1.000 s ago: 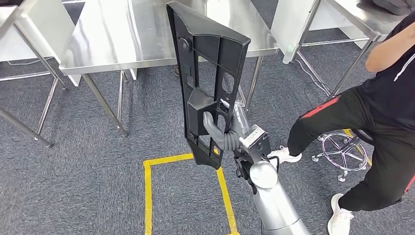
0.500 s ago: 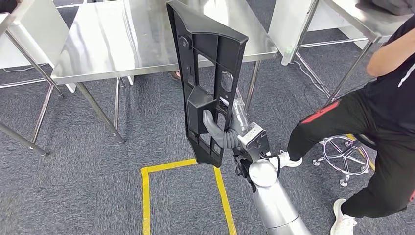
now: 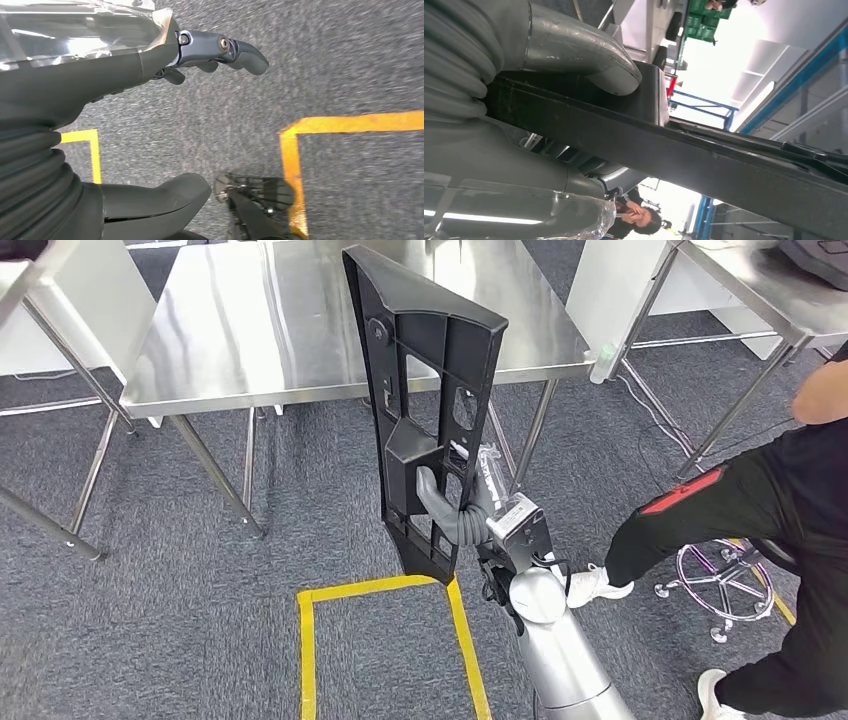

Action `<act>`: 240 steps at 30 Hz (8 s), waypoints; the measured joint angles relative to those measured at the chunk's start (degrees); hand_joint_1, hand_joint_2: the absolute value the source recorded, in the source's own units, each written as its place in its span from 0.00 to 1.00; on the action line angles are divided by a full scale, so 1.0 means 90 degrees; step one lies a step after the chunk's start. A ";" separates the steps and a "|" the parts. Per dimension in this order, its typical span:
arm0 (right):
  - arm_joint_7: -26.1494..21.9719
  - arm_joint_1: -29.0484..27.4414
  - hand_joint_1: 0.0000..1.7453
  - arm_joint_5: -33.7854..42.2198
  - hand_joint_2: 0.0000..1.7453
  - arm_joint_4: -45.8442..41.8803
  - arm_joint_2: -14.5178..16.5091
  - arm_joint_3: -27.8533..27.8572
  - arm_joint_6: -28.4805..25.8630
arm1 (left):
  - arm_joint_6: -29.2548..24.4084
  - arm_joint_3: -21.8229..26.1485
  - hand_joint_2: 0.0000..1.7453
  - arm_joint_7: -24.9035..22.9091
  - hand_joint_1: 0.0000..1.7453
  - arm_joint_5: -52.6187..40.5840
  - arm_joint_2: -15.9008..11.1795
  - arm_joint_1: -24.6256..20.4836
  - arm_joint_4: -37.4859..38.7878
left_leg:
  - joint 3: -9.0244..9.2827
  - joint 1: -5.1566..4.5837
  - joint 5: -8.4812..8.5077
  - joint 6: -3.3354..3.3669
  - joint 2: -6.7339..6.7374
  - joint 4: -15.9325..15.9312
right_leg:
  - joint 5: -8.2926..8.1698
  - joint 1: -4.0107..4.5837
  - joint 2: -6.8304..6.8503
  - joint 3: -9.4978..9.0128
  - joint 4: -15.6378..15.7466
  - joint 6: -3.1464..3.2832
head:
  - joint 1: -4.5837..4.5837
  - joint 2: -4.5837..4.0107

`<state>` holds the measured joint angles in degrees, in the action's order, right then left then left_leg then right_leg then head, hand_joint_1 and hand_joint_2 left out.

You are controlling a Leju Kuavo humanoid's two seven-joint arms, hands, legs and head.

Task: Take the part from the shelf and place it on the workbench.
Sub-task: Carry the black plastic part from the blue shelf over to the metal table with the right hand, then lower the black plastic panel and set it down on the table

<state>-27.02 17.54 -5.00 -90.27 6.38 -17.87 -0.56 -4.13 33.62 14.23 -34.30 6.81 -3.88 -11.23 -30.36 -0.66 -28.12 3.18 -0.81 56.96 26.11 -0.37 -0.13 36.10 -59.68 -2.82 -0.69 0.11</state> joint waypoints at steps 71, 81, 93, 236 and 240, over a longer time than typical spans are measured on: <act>0.0229 0.0509 1.00 -0.0755 1.00 0.0434 0.0463 -0.0781 -0.0744 | 0.0089 0.0253 1.00 -0.0022 0.00 -0.0089 -0.0172 0.0037 -0.0001 | -0.0944 0.0158 -0.0534 -0.0412 0.0058 0.1652 | 0.0048 -0.0043 -0.0026 -0.0499 0.0289 0.0432 | 0.0021 0.0000; 0.0645 0.0838 1.00 -0.1986 1.00 0.0515 0.0433 -0.0924 -0.1330 | 0.0117 0.0337 1.00 -0.0041 0.00 -0.0262 -0.0152 0.0057 0.0003 | -0.0707 0.0098 0.0534 -0.0160 0.0075 0.0126 | 0.0501 0.0036 -0.0074 -0.1044 0.0191 0.0144 | 0.0027 0.0000; 0.0765 0.1059 1.00 -0.2304 1.00 0.0554 0.0126 -0.0970 -0.1458 | 0.0134 0.0338 1.00 -0.0020 0.00 -0.0356 -0.0095 -0.0025 0.0002 | 0.0149 0.0098 -0.0210 -0.0150 0.0001 0.0070 | -0.0175 -0.0045 0.0068 0.0256 0.0017 -0.0101 | 0.0016 0.0000; -0.0718 -0.1847 0.00 0.2756 0.00 -0.1333 -0.0007 0.1435 0.2666 | -0.0290 0.0834 0.00 0.0869 0.00 -0.1054 0.0081 -0.0024 -0.0010 | -0.0702 0.0091 0.0624 -0.0185 0.0038 0.0096 | 0.0311 -0.0131 -0.0012 -0.0773 0.0317 0.0100 | 0.0004 0.0000; -0.0715 -0.1901 0.00 0.2754 0.00 -0.1334 0.0012 0.1477 0.2668 | -0.0276 0.0835 0.00 0.0878 0.00 -0.1061 0.0060 -0.0015 -0.0010 | -0.1089 0.0145 -0.0402 -0.0308 0.0066 0.1242 | 0.0135 -0.0111 0.0020 -0.0621 0.0314 0.0312 | 0.0017 0.0000</act>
<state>-33.45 0.43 19.79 -102.28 6.49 -4.58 23.45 -6.61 41.13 22.14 -43.85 7.34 -4.01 -11.32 -40.16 0.65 -31.74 0.41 -0.22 68.14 27.33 -1.37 0.05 30.52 -56.85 -0.01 -0.54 0.11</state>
